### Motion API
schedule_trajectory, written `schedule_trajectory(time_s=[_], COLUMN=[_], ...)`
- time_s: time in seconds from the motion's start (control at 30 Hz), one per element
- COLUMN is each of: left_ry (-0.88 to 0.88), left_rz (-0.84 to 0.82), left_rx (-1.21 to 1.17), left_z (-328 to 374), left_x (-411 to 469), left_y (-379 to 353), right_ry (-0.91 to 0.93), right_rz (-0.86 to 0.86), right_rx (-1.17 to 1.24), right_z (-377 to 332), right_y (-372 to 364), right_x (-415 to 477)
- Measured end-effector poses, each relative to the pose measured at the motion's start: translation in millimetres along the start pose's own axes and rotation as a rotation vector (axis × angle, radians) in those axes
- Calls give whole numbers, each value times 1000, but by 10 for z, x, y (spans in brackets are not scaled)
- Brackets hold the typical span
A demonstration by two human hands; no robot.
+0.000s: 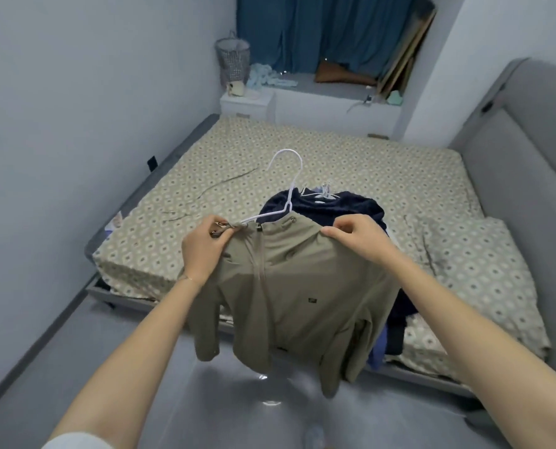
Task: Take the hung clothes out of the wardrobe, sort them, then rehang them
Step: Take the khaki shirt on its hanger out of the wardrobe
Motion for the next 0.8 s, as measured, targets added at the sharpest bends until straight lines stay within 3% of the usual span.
schedule_trajectory(time_s=[0.2,0.47,0.8], left_ry=[-64,-121,27], left_rz=[-56,-64,-158], left_rx=[-59,-57,-119], left_z=[373,800,583], left_x=[735,1759,2563], left_y=[-549,-1312,-2393], right_ry=[-36,-35,-183], right_rz=[141,189,129], right_rx=[-74,-100,-141], right_z=[432,1044,1933], right_y=[576,1303,1384], right_x=[338,1048,1964])
Point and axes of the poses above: each hand's wrist, its own x-axis towards the middle knuckle, its own y-axis out of the back of the hand, z = x × y, the point moved 5 cm from there along x, towards the middle knuckle, and after that the axes turned 8 degrees about -z, right-handed, at the moved point
